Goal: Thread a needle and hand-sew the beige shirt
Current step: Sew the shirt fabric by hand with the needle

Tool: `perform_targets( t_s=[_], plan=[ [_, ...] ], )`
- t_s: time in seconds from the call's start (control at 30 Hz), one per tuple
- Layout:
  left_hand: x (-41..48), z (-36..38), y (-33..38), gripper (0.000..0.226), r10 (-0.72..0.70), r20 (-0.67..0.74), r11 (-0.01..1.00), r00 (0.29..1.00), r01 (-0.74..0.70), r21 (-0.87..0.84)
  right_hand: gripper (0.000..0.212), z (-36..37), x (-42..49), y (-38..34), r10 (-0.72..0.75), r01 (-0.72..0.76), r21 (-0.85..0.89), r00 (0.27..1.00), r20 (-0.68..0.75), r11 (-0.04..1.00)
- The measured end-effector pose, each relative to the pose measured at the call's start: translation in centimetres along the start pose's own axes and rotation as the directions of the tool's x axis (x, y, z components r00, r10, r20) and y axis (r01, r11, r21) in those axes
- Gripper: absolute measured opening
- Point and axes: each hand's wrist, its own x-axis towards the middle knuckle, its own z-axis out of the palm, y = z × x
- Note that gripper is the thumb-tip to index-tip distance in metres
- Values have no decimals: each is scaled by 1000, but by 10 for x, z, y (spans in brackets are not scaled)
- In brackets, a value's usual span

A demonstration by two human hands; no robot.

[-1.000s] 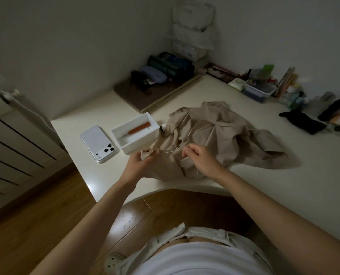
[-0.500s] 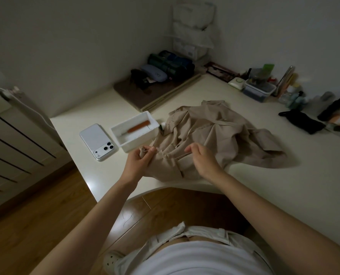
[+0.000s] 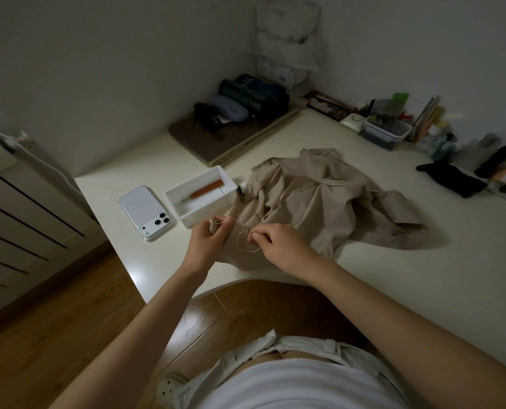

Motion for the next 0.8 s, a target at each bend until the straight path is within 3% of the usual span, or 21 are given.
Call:
perform_targets(
  t_s=[0.27,0.53,0.67,0.8],
  plan=[
    [1,0,0,16,23,51,1000,998,-23,5,26,1,3,-3,28,-28,-40,999,17,999],
    [0,2,-8,11,255,118,938,960,-275,210,27,7,3,-7,16,-22,-103,998,-62,994],
    [-7,5,-9,3,310,142,925,940,-333,184,24,12,5,-8,46,-57,-119,995,-87,991],
    [-8,5,-7,24,301,72,928,951,-309,208,26,13,5,-7,44,-55,-102,993,-110,993]
  ],
)
